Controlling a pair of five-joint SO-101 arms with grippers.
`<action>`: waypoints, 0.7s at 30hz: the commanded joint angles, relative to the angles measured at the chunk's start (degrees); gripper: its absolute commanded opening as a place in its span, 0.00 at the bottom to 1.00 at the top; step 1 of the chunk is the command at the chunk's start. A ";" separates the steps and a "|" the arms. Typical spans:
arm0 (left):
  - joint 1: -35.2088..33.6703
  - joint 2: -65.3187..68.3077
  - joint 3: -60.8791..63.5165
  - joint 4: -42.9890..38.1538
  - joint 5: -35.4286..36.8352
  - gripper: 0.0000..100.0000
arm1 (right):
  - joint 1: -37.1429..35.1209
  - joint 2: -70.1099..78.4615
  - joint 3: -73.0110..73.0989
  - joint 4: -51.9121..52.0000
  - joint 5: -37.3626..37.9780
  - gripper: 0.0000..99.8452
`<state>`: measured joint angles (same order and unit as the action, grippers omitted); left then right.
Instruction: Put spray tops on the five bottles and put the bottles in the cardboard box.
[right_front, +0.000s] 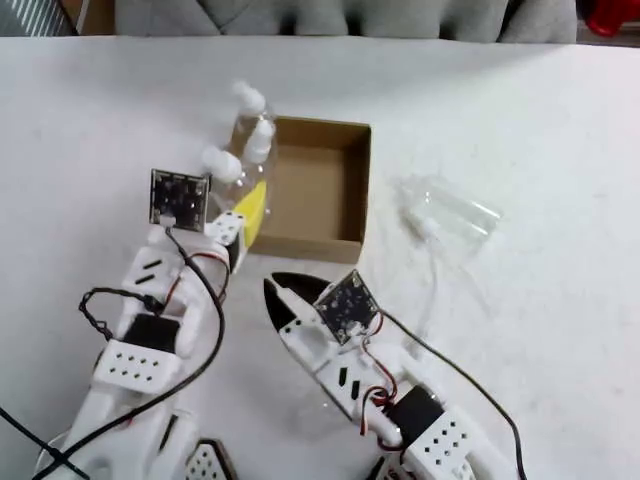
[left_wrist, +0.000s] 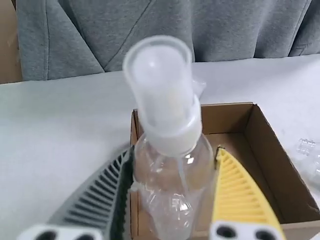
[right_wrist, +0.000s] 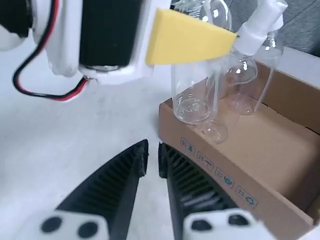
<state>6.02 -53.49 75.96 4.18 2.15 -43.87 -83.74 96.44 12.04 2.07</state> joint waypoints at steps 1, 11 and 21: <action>0.66 0.22 -4.04 -2.02 -0.62 0.06 | 0.66 -0.66 0.62 0.22 0.70 0.02; 0.75 0.31 -4.13 -2.11 -0.70 0.06 | 0.66 -0.66 0.62 0.40 0.70 0.02; 0.40 0.31 -4.22 -3.60 -0.70 0.06 | 0.66 -0.75 0.62 1.45 0.70 0.02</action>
<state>6.02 -53.49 75.96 2.77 2.15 -43.87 -83.74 96.44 13.45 2.07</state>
